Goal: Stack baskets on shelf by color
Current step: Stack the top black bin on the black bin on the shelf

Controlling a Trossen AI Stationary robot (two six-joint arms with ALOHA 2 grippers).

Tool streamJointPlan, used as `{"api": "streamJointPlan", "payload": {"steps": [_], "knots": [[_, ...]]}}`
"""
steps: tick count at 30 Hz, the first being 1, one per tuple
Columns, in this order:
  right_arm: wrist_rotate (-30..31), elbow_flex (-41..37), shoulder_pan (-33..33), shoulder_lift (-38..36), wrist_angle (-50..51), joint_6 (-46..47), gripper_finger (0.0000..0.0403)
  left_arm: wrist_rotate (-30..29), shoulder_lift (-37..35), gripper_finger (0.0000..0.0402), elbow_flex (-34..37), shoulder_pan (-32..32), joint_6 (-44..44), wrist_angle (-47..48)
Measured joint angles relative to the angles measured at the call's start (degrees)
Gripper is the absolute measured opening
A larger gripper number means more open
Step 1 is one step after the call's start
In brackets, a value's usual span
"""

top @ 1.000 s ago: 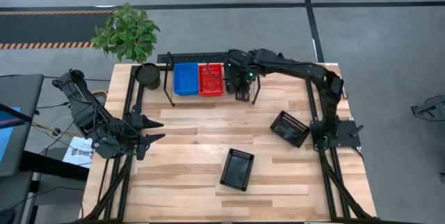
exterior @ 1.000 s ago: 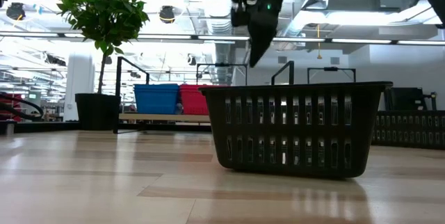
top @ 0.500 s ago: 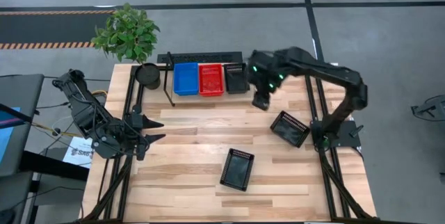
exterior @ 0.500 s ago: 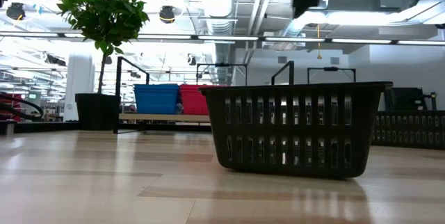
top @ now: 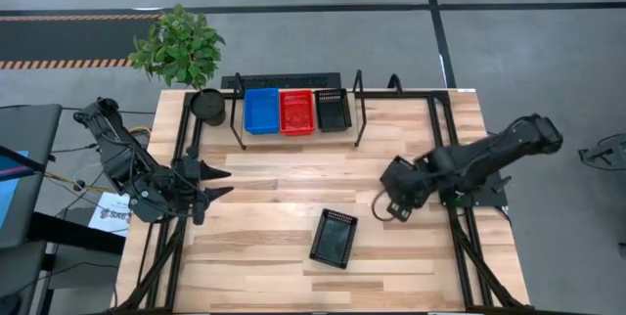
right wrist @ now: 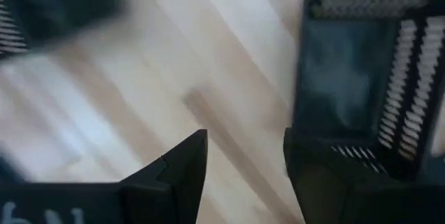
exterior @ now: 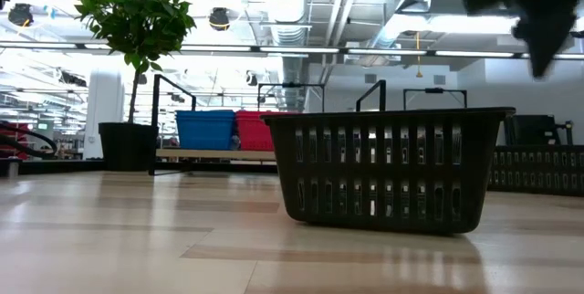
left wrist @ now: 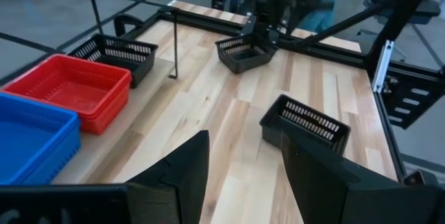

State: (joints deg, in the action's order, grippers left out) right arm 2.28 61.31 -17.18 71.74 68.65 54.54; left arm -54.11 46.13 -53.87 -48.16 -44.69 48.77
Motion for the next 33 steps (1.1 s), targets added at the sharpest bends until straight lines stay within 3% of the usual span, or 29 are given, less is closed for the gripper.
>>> {"api": "streamJointPlan", "payload": {"steps": [12,21,28,33], "knots": [[0.52,-15.23,-3.48,-0.25,-2.79,7.65,0.0227,-3.91,0.37,0.0167,0.11,0.02,-1.06,0.20],[0.68,-21.74,-1.11,-0.23,-22.54,9.75,0.0223,-3.38,0.36,0.0167,1.57,0.04,-1.28,0.20],[2.03,-22.06,7.09,-0.23,-48.76,-4.61,0.0221,-3.16,0.37,0.0167,1.57,0.03,-1.90,0.20],[-1.74,-19.37,12.24,-0.25,-49.03,-8.83,0.0221,-3.15,0.37,0.0167,1.57,0.04,-2.03,0.20]]}}
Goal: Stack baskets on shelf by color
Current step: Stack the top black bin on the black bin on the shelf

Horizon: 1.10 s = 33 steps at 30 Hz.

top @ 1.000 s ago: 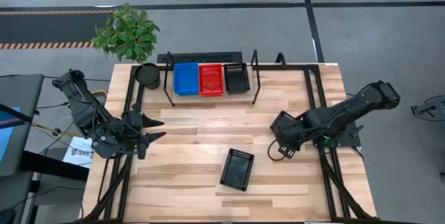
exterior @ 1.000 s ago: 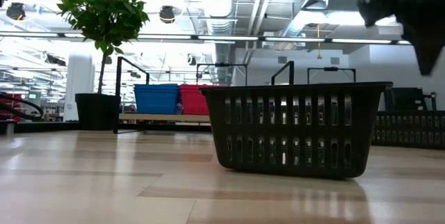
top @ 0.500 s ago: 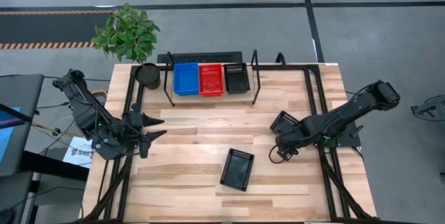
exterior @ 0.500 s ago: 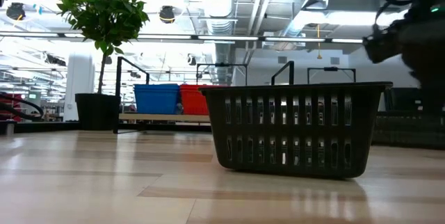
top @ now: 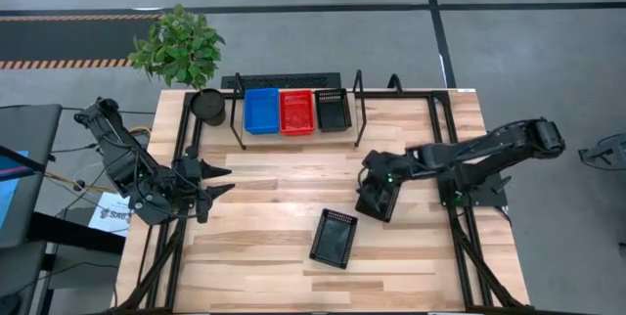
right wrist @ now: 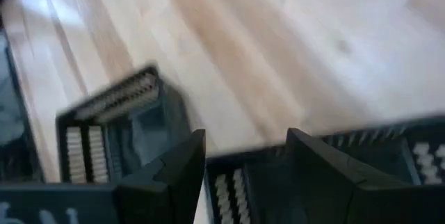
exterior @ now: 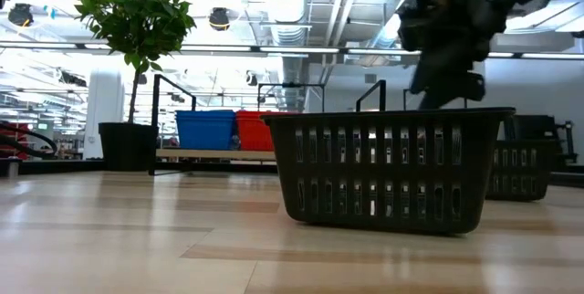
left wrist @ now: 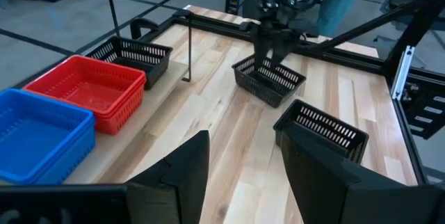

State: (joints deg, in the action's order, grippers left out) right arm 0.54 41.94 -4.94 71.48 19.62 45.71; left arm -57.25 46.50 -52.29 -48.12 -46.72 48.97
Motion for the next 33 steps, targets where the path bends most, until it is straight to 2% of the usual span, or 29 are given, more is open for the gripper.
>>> {"api": "streamJointPlan", "payload": {"steps": [3,6,9,17,29,33], "knots": [[-3.54,0.73,-0.95,0.00,4.44,0.85,0.0221,0.29,0.00,0.0167,0.00,0.00,0.00,0.00],[-3.14,0.76,-4.37,0.26,12.26,3.73,0.0221,1.01,0.00,0.0167,0.00,0.00,-0.02,0.01],[-2.37,0.63,-8.17,2.51,15.15,5.73,0.0221,1.01,0.00,0.0167,0.00,0.00,-0.01,0.02],[-2.15,0.77,-12.93,7.96,9.37,5.11,0.0220,0.46,0.01,0.0167,0.00,0.00,0.04,0.01],[-2.10,0.76,-14.66,15.79,10.44,3.77,0.0219,-0.17,0.01,0.0167,0.00,0.00,-0.19,0.02],[-1.69,1.16,-14.57,17.78,10.43,3.75,0.0192,-0.17,0.00,0.0167,0.00,0.00,-0.17,0.01]]}}
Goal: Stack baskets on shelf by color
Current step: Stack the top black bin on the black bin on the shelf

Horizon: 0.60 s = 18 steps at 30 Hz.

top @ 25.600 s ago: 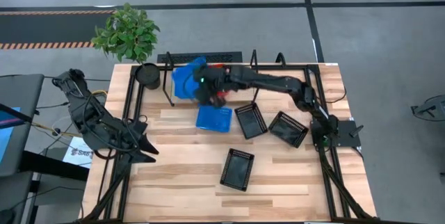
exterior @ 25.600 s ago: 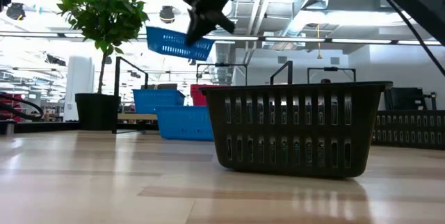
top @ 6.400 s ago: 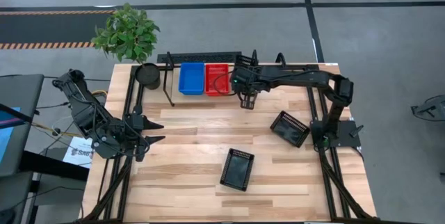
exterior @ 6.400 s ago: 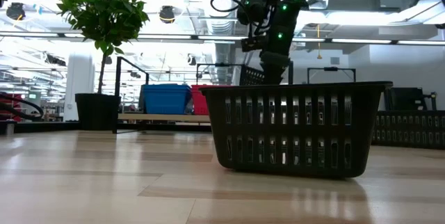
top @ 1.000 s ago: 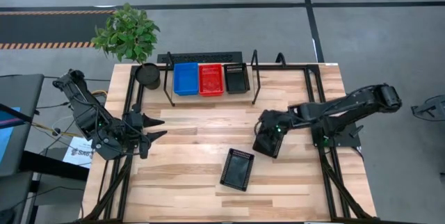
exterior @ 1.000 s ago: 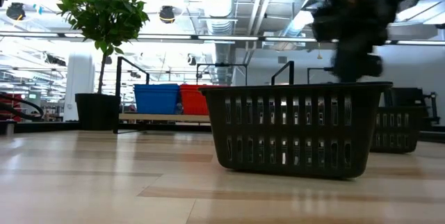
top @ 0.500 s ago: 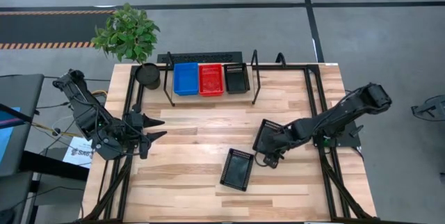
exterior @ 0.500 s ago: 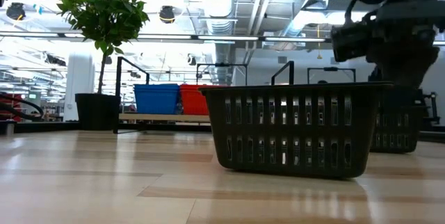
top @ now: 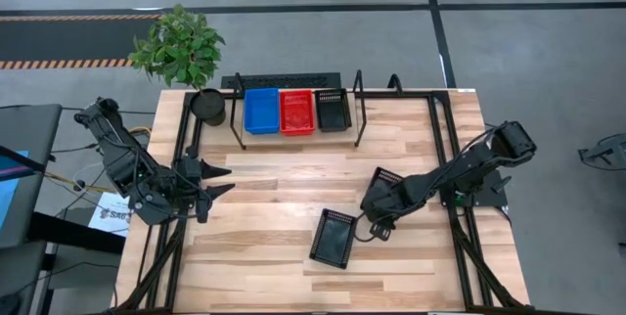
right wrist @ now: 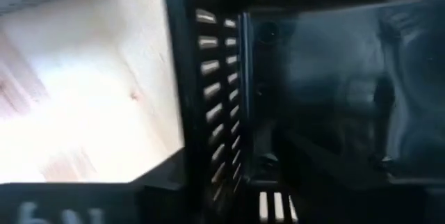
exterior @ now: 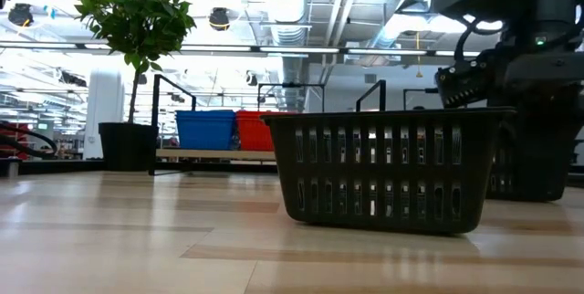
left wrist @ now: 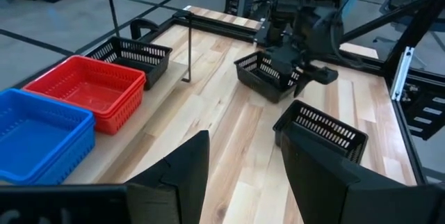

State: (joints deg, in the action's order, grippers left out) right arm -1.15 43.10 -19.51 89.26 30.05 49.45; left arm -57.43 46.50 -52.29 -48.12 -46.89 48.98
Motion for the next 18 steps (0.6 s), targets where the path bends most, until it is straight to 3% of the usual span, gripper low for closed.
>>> {"api": "streamJointPlan", "payload": {"steps": [8,18], "knots": [[4.06,4.30,-0.36,-2.10,7.86,-0.08,0.0015,0.02,0.00,0.0167,0.00,0.00,-0.41,0.01],[8.42,15.01,0.59,-6.69,19.80,-5.23,0.0006,0.65,0.00,0.0167,0.00,0.00,-0.42,0.03]]}}
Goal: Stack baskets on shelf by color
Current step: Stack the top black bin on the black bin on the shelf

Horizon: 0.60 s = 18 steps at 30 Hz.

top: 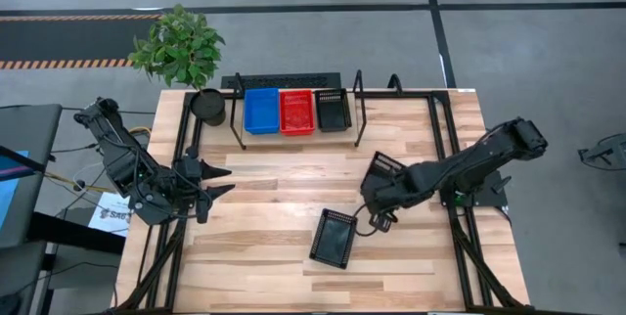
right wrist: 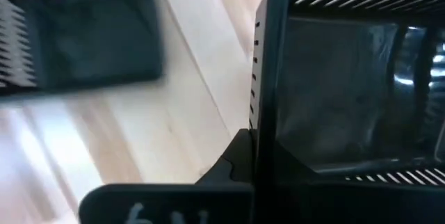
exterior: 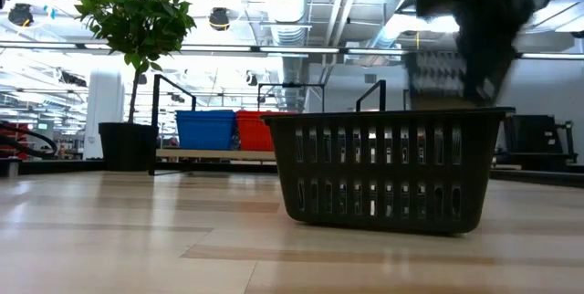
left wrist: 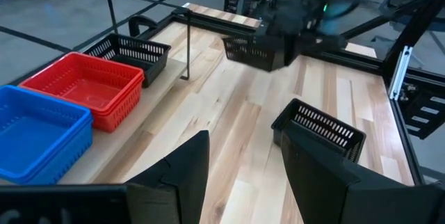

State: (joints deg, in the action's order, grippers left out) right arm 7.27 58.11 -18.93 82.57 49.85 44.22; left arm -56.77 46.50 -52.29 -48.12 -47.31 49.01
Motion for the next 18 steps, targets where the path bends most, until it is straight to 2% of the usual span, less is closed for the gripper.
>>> {"api": "streamJointPlan", "payload": {"steps": [7,12,18], "knots": [[1.84,13.66,2.87,-2.04,0.36,-14.28,0.0003,1.50,0.00,0.0167,0.00,0.00,0.03,0.02],[4.89,23.42,6.49,-1.67,-0.60,-33.36,0.0003,1.50,0.00,0.0167,0.00,0.00,-0.04,0.02],[7.67,26.50,16.01,-0.37,-4.64,-58.60,0.0002,0.74,0.00,0.0167,0.00,0.00,0.28,0.14]]}}
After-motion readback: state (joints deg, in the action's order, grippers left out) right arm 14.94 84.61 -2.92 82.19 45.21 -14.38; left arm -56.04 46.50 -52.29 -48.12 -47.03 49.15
